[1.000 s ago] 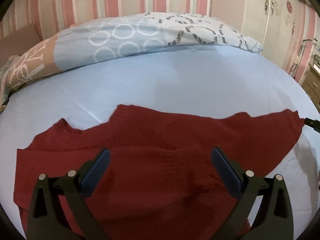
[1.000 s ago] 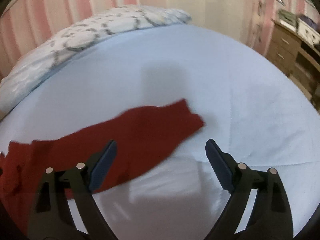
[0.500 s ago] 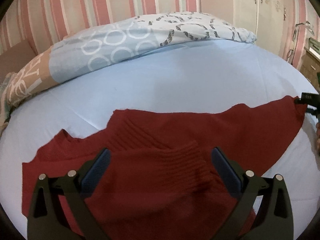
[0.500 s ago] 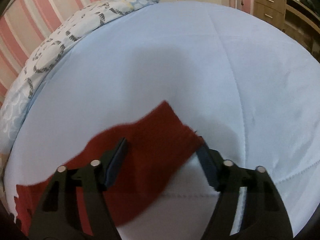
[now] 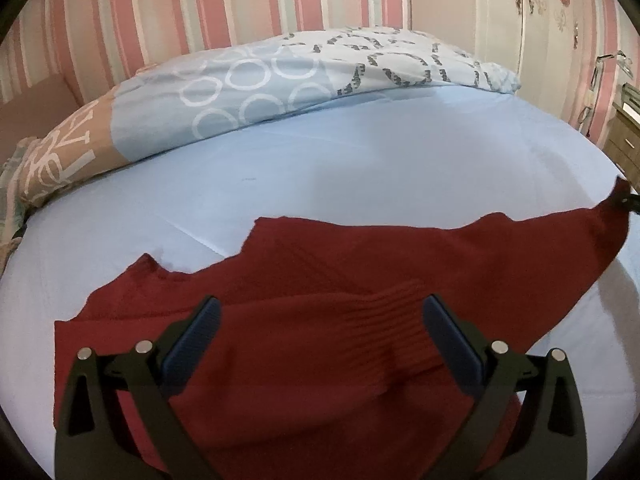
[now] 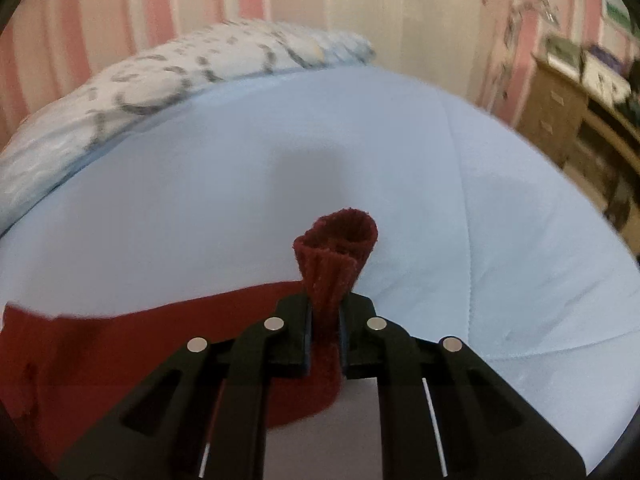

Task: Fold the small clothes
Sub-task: 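Carry the sleeve with the right tool across the sweater body and release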

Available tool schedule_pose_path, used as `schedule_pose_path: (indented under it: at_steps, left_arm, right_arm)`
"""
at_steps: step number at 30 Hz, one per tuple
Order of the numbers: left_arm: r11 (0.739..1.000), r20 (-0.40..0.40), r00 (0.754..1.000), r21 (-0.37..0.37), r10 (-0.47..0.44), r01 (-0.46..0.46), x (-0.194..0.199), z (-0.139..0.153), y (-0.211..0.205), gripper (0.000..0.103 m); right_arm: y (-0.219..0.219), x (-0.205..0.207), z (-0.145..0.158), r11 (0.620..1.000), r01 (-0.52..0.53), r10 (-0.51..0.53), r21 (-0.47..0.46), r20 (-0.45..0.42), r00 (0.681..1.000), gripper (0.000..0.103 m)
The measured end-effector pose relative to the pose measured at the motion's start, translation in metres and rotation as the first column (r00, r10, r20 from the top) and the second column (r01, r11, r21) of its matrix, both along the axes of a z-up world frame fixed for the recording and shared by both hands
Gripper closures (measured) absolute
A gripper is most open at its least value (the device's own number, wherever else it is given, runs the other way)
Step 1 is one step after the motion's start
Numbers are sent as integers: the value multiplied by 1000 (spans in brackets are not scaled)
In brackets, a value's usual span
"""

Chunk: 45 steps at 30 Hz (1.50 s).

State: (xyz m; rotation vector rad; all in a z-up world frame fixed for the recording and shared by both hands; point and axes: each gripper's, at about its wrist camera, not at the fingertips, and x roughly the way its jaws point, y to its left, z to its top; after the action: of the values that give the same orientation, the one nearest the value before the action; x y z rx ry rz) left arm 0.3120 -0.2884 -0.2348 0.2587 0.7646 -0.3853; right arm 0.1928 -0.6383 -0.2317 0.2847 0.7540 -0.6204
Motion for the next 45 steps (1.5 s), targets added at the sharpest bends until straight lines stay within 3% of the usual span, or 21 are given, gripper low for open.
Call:
schedule_pose_path:
  at_steps: [5, 12, 19, 26, 30, 35, 37, 39, 42, 45]
  left_arm:
    - [1000, 0, 1000, -12, 12, -12, 3, 4, 21, 2]
    - [999, 1, 999, -37, 38, -38, 5, 20, 72, 2]
    - [993, 14, 994, -43, 112, -111, 7, 30, 161, 2]
    - [976, 24, 976, -18, 217, -217, 5, 34, 241, 2]
    - [964, 26, 964, -17, 266, -265, 5, 35, 280, 2]
    - [960, 12, 961, -27, 278, -277, 5, 31, 296, 2]
    - [962, 4, 963, -40, 269, -268, 3, 30, 294, 2]
    - [964, -4, 965, -47, 260, -260, 2, 29, 291, 2]
    - [966, -22, 970, -88, 240, -241, -1, 30, 284, 2]
    - [972, -40, 978, -112, 203, -206, -4, 26, 270, 2]
  right_arm:
    - [94, 6, 30, 988, -151, 153, -40, 35, 988, 93]
    - [200, 37, 52, 948, -311, 300, 63, 137, 944, 93]
    - [303, 83, 68, 866, -472, 436, 164, 215, 874, 93]
    - [410, 127, 21, 776, -568, 550, 274, 144, 822, 93]
    - [456, 143, -2, 710, -619, 620, 336, 118, 776, 93]
    - [479, 149, -46, 692, -621, 668, 369, 1, 744, 92]
    - [477, 143, -43, 668, -645, 687, 371, 24, 726, 84]
    - [472, 137, -31, 647, -667, 697, 370, 67, 714, 32]
    - [450, 122, -11, 663, -681, 691, 311, 96, 717, 30]
    - [416, 106, -2, 723, -646, 651, 244, 74, 756, 30]
